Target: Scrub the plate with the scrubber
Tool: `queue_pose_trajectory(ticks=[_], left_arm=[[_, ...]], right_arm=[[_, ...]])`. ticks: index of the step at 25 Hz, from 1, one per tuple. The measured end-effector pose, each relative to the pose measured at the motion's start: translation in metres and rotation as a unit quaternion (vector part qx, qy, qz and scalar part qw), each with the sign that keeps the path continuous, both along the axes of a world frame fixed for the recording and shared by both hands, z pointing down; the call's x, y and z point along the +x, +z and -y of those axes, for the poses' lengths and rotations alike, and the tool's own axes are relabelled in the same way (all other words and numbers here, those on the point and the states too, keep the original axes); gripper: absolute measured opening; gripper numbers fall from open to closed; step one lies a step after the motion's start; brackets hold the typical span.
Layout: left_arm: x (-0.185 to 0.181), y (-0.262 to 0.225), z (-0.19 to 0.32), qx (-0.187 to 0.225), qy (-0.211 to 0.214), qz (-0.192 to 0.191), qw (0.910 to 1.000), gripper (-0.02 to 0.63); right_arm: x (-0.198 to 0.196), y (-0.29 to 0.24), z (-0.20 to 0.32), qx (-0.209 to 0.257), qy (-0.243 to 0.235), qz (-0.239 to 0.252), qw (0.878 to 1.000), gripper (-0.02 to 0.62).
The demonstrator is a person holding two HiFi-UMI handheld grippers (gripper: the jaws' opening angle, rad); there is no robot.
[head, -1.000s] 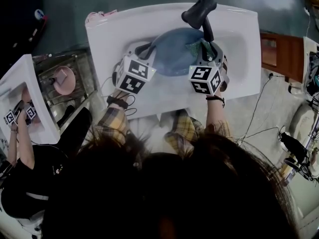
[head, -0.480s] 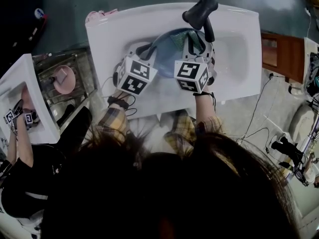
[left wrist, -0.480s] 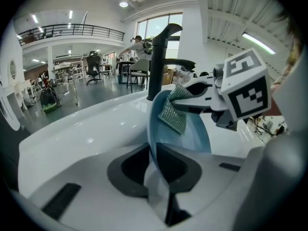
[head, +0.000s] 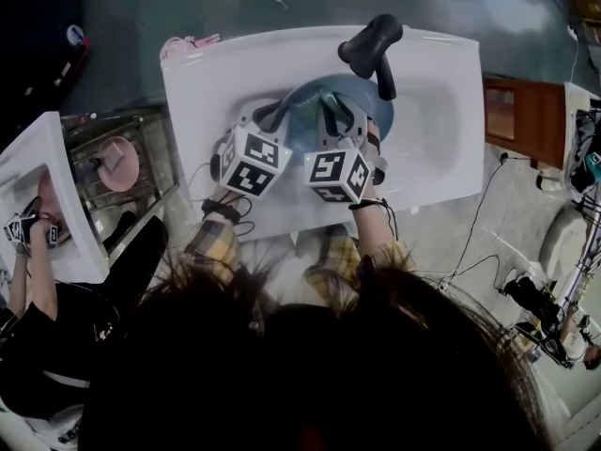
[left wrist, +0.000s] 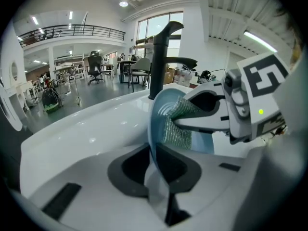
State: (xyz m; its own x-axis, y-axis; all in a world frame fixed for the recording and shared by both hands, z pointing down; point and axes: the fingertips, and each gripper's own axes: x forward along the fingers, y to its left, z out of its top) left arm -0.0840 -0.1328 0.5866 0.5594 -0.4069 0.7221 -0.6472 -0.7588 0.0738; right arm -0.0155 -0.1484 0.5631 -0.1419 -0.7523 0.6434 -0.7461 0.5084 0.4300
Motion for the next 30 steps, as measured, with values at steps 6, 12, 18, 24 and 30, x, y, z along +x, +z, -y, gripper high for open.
queue_pose_trajectory(ticks=[6,12,18,24,30], left_arm=[[0.001,0.001,0.007,0.007,-0.006,0.006,0.9999,0.043],[0.001,0.002,0.007,0.007,-0.006,0.010,0.9999,0.043],[0.001,0.002,0.008,0.011,-0.007,0.008,0.9999,0.043],[0.001,0.002,0.007,0.011,-0.010,0.005,0.9999,0.043],[0.000,0.003,0.007,0.009,-0.014,0.008,0.9998,0.043]], right_arm=[[-0.005,0.022,-0.019,-0.059,-0.032,-0.011,0.998,0.094],[0.000,0.044,-0.043,-0.126,-0.050,-0.024,0.990,0.100],[0.020,0.056,-0.055,-0.178,-0.045,-0.040,0.982,0.101],[0.057,0.055,-0.054,-0.186,-0.005,-0.047,0.981,0.101],[0.091,0.051,-0.052,-0.186,0.041,-0.044,0.981,0.102]])
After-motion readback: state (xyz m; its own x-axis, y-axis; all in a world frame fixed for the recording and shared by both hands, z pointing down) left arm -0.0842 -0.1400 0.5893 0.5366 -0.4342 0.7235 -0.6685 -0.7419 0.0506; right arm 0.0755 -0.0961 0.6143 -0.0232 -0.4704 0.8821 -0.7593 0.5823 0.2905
